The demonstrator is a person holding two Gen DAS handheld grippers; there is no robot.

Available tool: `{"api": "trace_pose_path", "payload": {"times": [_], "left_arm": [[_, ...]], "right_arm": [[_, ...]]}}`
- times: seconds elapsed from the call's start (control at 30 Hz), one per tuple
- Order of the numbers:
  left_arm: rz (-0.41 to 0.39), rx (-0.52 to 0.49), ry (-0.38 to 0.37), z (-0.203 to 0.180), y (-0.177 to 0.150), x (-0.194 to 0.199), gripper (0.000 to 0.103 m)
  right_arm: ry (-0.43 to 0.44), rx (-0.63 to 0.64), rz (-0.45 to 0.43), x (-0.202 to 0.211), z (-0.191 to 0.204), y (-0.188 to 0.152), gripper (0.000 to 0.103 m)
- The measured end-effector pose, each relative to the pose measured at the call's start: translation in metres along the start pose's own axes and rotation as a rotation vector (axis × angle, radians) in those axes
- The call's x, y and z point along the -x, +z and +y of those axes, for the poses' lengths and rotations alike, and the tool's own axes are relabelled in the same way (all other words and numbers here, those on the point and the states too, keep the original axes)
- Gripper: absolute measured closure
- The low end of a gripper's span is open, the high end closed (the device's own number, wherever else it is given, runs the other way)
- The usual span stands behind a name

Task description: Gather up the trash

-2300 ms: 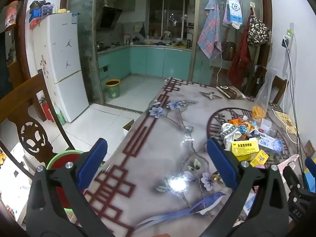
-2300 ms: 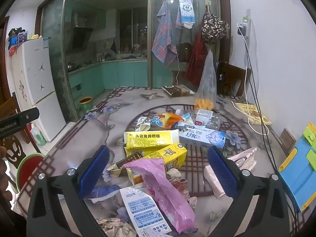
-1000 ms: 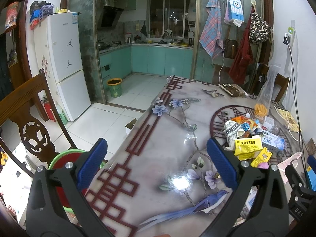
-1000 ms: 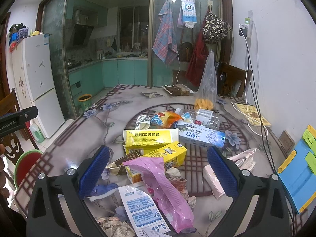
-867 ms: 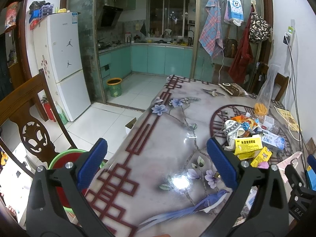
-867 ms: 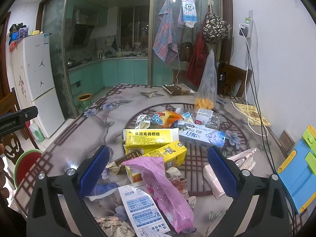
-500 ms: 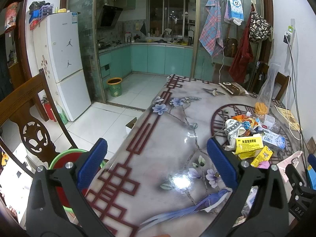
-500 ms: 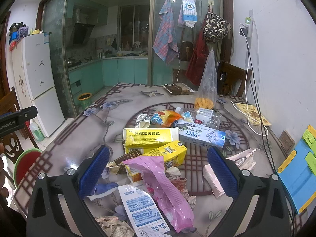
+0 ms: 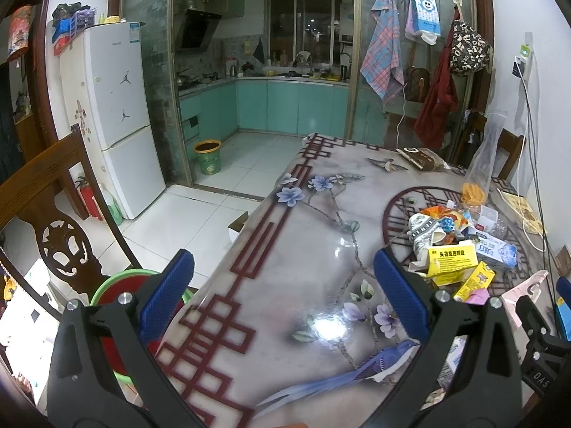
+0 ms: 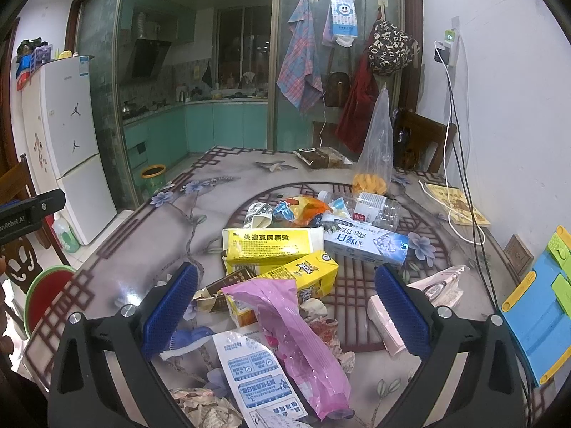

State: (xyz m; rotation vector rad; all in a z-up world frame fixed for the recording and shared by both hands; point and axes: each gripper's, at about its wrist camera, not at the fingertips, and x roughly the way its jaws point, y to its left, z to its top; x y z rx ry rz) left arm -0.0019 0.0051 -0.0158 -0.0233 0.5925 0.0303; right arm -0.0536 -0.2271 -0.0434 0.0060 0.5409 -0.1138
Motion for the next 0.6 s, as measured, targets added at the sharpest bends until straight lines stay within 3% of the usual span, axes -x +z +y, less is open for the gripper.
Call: {"api": "trace_pose_path", "payload": {"times": [0.6], "left_arm": [[0.006,-0.022,-0.021,0.0005,0.0017,0.0008,0.004]], "right_arm": [[-0.004,0.005,0.006,-0.0010,0.0009,-0.0005,0.007]]}}
